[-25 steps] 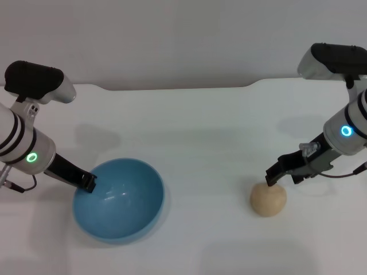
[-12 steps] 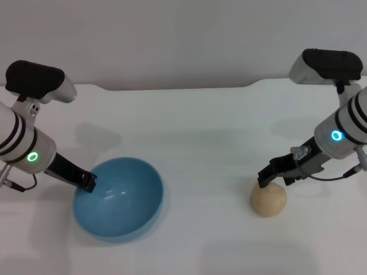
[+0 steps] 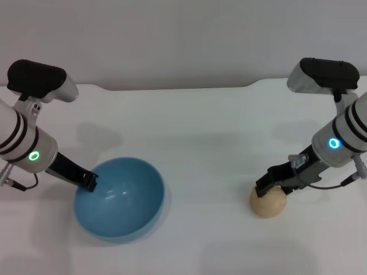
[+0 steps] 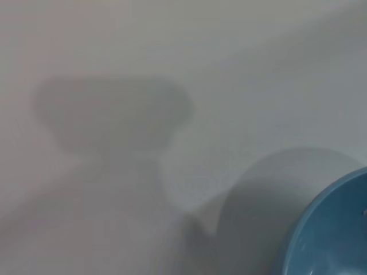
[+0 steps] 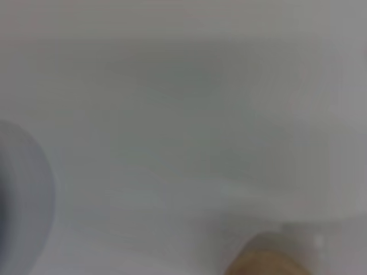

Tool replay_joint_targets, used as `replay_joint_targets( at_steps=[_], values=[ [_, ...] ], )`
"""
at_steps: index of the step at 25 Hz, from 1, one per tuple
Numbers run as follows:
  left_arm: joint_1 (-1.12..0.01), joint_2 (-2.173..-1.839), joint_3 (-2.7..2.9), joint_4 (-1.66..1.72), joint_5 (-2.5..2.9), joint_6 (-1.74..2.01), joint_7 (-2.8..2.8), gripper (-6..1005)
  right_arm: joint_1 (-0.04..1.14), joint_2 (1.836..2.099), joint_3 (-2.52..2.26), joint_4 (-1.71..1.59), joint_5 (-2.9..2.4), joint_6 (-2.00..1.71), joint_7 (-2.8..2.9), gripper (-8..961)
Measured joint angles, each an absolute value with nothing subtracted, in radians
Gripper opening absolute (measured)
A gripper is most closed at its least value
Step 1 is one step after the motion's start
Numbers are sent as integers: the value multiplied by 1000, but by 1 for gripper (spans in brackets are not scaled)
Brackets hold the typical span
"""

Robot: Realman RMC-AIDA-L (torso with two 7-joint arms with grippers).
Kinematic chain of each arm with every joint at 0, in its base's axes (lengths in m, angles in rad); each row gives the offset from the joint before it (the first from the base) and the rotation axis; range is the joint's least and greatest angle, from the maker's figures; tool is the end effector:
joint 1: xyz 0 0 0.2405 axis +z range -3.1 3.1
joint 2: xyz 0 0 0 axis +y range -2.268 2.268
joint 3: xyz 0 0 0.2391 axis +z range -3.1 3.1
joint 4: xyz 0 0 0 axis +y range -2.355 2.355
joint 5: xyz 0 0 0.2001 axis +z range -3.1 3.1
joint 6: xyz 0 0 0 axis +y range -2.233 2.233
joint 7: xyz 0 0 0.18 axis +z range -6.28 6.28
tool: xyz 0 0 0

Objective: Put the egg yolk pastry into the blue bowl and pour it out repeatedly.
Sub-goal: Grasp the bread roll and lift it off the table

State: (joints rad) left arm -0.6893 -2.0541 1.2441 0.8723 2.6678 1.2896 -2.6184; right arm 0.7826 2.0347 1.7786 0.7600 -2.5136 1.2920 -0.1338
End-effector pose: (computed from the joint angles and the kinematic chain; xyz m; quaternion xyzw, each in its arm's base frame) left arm -0.2658 0.3654 -0.0400 -0.8403 -0.4682 0.1802 0.2055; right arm 0.2372 0.3627 -0.0666 -0.7586 0.6088 -0.1491 0.1777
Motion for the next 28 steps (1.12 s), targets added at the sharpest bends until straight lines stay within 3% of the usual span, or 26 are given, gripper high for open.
replay_joint_targets(
  at_steps=[13, 28],
  values=[
    [-692, -2054, 1244, 872, 2669, 1291, -2619, -1, 787, 2033, 1732, 734, -2518, 1289, -153, 596],
    [-693, -2055, 1245, 879, 2667, 1293, -2620, 0, 787, 2033, 1725, 763, -2520, 1314, -175, 348]
  ],
)
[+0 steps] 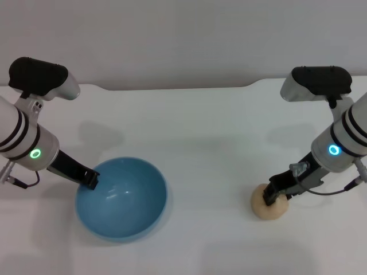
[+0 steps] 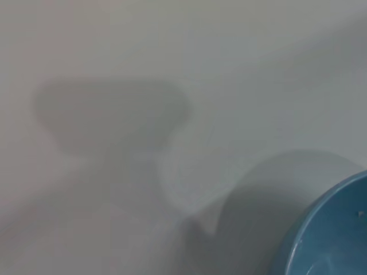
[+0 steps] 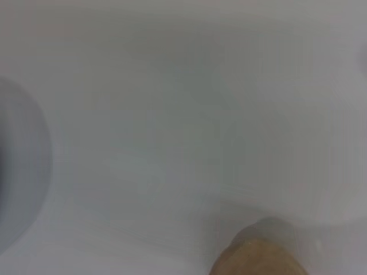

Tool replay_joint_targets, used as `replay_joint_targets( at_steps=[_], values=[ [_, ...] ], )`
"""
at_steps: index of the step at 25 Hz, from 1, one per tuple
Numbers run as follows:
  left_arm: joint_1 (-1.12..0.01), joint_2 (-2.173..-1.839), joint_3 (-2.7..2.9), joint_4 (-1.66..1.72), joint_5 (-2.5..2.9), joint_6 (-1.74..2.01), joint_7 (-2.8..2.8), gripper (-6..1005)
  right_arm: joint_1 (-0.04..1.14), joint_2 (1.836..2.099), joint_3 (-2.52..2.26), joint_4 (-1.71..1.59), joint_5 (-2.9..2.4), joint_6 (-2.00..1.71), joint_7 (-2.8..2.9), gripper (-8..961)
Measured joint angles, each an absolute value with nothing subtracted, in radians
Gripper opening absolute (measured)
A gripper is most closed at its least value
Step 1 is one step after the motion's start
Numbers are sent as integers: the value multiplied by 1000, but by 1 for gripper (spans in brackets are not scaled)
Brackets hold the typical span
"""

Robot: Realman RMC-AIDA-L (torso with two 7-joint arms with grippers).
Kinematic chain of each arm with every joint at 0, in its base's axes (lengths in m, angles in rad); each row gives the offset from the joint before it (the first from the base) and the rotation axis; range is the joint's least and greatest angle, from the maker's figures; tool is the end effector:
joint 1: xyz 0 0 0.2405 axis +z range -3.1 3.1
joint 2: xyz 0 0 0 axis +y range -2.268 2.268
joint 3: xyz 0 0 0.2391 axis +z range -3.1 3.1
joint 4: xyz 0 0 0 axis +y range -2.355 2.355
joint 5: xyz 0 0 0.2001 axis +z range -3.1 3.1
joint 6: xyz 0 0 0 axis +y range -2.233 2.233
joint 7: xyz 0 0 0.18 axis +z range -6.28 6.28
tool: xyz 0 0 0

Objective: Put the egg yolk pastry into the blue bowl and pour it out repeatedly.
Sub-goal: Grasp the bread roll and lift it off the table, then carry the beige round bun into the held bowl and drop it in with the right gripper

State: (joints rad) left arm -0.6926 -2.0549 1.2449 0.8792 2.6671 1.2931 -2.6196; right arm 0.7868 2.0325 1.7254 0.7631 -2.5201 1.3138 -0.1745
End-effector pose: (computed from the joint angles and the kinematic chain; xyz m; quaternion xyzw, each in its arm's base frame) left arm -0.2630 0.3667 -0.0397 -0.8419 -0.4656 0.1789 0.2059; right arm 0.2387 0.3561 -0.0691 -0.7780 0.5769 -0.1821 0.1695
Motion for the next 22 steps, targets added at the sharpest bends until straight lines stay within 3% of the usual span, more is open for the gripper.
replay_joint_targets(
  at_steps=[9, 22],
  values=[
    [-710, -2056, 1245, 884, 2665, 1298, -2619, -1, 781, 2029, 1733, 863, -2520, 1360, -179, 278],
    [-762, -2060, 1274, 937, 2634, 1354, -2612, -1, 818, 2004, 1827, 1012, -2522, 1353, -185, 215]
  ],
)
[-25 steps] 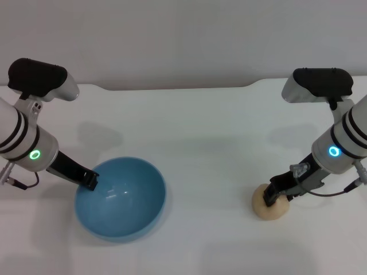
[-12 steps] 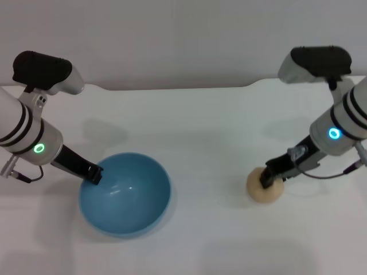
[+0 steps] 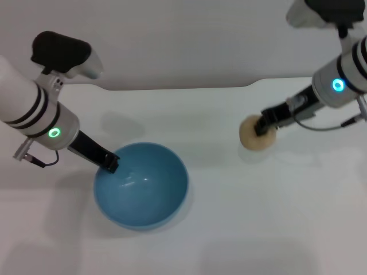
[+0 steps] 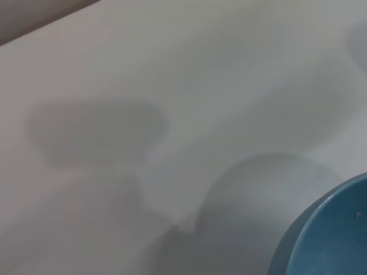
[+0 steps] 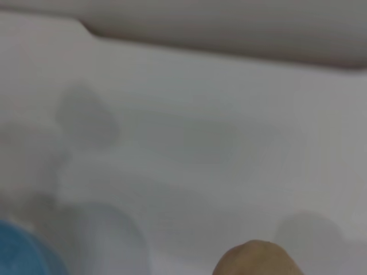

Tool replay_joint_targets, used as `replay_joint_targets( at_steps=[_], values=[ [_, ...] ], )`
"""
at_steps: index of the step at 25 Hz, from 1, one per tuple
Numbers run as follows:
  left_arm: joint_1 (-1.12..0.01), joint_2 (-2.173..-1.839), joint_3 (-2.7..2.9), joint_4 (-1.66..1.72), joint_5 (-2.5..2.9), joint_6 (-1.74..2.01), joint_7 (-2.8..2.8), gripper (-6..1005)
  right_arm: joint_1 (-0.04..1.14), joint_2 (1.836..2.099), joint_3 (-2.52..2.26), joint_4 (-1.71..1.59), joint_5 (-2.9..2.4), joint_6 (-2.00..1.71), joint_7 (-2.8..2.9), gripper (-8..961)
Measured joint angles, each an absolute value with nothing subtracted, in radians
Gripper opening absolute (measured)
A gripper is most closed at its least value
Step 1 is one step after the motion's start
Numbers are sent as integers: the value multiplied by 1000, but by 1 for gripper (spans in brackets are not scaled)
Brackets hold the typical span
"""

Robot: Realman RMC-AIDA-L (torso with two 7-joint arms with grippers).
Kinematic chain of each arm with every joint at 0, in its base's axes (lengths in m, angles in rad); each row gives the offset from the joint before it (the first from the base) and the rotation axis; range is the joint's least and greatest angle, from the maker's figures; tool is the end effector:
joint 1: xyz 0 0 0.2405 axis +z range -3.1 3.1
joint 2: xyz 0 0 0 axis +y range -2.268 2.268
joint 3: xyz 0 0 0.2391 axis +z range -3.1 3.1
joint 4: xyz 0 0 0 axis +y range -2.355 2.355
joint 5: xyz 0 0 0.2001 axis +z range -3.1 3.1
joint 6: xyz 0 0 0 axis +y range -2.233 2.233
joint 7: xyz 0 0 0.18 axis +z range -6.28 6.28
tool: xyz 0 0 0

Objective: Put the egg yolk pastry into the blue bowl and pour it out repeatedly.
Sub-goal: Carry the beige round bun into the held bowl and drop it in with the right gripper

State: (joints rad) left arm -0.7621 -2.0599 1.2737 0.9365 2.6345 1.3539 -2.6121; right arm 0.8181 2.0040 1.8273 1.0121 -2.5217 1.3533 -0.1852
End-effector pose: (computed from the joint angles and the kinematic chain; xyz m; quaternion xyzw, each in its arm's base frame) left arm -0.2203 0.3787 -0.0424 -0.8717 -0.4180 0.1710 0.1901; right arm 0.1747 0.4038 -0.0244 -0.8224 0.5153 -0.0892 0.2239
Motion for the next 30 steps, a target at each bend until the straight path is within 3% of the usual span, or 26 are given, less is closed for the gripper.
replay_joint_targets(
  at_steps=[12, 30],
  values=[
    [-794, -2067, 1405, 937, 2504, 1337, -2619, 0, 912, 2021, 1823, 1040, -2512, 1290, -189, 128],
    [-833, -2070, 1477, 899, 2433, 1191, -2651, -1, 922, 2041, 1708, 1037, -2299, 1180, -211, 117]
  ],
)
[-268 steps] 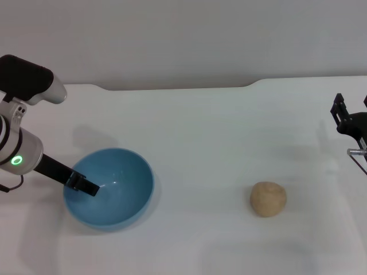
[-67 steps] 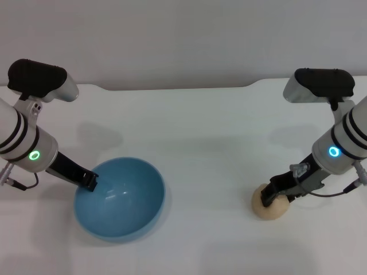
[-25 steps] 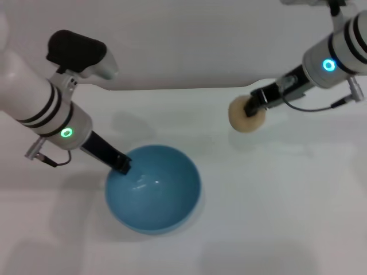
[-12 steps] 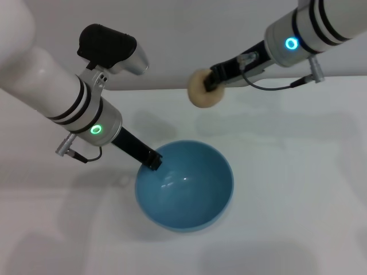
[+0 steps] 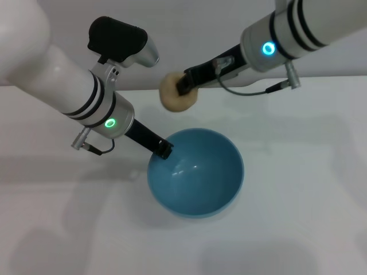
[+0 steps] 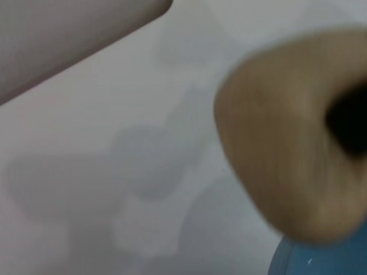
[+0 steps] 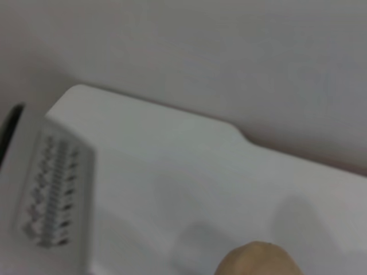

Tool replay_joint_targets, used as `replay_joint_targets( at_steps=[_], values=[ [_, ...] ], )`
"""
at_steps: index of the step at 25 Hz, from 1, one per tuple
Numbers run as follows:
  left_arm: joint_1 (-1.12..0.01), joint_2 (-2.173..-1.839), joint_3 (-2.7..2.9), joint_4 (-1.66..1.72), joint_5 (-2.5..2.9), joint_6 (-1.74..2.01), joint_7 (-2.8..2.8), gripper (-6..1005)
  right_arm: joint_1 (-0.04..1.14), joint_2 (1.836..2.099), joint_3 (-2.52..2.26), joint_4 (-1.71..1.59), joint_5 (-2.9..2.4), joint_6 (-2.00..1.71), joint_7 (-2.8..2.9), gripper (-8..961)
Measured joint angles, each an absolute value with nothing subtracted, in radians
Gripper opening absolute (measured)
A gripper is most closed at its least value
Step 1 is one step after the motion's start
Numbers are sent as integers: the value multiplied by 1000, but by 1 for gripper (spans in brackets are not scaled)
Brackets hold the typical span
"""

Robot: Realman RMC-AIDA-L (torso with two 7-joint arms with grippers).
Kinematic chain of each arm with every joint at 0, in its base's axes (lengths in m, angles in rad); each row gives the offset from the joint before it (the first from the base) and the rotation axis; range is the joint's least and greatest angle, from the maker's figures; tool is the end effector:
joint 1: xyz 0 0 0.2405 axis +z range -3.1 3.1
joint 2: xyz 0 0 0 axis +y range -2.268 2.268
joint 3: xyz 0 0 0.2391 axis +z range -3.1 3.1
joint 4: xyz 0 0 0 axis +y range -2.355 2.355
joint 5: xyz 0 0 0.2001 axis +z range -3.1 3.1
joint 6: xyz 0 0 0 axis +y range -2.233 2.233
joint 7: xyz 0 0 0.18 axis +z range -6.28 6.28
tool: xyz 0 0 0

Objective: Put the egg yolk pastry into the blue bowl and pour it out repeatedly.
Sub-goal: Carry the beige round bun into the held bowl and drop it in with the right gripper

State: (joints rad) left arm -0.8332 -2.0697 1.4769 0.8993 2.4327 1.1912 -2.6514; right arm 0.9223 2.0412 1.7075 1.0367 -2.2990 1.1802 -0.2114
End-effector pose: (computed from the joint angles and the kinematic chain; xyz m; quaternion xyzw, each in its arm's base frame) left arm -0.1637 0.3876 -0.0853 -0.9083 -0.3642 0.1136 0.1717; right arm 0.0750 0.4137 -0.0615 -0.8843 0.4311 0.0210 0.1782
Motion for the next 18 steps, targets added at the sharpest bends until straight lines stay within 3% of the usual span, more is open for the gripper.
replay_joint_targets(
  at_steps=[18],
  values=[
    [-840, -2066, 1491, 898, 2436, 1123, -2687, 0, 840, 2061, 1682, 1130, -2282, 1295, -201, 101]
  ],
)
